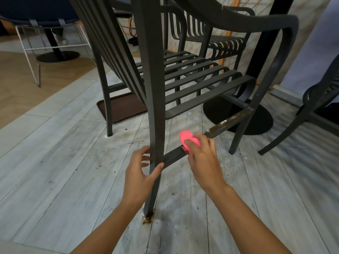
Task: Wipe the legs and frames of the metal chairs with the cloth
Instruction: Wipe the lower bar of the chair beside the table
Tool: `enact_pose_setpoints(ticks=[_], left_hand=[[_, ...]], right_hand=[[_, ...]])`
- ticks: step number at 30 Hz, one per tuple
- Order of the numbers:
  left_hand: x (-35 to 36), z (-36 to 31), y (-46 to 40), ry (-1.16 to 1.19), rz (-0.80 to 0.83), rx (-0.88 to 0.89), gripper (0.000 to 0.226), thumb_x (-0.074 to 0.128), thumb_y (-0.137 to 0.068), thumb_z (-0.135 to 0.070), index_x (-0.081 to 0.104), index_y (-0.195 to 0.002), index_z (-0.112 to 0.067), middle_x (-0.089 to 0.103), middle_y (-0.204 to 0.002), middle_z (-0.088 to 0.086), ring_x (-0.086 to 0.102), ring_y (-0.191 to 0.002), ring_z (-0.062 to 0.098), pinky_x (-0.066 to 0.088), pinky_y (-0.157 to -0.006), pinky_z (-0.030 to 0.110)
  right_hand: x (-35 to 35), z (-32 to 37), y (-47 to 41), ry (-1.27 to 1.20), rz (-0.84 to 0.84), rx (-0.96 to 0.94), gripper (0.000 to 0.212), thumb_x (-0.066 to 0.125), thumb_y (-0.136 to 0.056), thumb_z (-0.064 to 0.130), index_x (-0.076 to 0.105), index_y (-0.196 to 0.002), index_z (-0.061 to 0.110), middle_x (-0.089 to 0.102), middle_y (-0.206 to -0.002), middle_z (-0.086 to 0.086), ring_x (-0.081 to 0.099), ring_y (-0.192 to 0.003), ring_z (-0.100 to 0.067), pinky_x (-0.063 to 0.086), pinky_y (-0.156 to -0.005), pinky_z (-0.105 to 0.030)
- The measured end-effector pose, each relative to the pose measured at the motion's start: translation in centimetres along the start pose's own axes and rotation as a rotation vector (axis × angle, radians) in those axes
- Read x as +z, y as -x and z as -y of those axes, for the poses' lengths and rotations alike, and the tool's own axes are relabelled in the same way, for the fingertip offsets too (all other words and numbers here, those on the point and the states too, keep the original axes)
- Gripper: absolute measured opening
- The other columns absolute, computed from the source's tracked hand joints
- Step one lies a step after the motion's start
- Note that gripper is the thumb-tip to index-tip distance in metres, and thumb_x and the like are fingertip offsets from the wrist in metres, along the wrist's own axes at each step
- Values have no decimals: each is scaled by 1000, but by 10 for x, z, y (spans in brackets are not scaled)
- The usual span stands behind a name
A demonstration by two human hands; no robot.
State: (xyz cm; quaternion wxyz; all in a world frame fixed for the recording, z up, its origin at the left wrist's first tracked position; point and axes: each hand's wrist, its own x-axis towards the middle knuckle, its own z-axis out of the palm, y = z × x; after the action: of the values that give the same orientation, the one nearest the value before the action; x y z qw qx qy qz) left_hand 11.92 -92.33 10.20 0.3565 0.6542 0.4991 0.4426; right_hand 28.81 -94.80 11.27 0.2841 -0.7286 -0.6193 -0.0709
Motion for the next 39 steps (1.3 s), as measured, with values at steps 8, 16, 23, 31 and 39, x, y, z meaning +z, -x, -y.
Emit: enact_pose_setpoints(ticks=[8,16,23,31,39], left_hand=[[-7,-8,2,-144,-214,417,43,68,-78,-26,45,-114,-27,41,-116,-10,45,-102,-8,42,-84,6],[6,-34,10,-211,-69,768,27,58,-85,-21,50,-109,-16,45,-116,0,48,-110,4,45,-91,16],[28,-40,8,-285,106,664,29,53,-90,-25,52,-117,-18,46,-128,-3,51,-116,11,54,-84,31],[54,-42,5,-390,167,454,52,47,-94,-35,27,-142,-30,17,-149,-18,27,-134,-3,25,-97,4],[76,-30,-6,-628,195,196,56,41,-98,-31,15,-146,-19,11,-155,0,19,-142,15,31,-109,28]], right_hand=[[-8,26,13,-129,-26,-66,37,69,-81,10,61,-116,16,49,-128,-7,44,-114,-24,49,-85,-30],[16,30,23,-145,113,-205,40,57,-89,17,44,-126,26,41,-134,7,34,-106,-16,51,-77,-28],[15,9,19,-100,-2,-141,52,73,-75,12,48,-120,22,42,-121,6,46,-104,-20,55,-70,-29],[16,-25,1,24,29,-123,47,73,-77,16,56,-119,25,49,-133,-1,37,-111,-23,51,-77,-35],[17,-41,-9,104,-9,-94,52,77,-66,4,62,-114,18,55,-126,-7,48,-107,-30,51,-74,-36]])
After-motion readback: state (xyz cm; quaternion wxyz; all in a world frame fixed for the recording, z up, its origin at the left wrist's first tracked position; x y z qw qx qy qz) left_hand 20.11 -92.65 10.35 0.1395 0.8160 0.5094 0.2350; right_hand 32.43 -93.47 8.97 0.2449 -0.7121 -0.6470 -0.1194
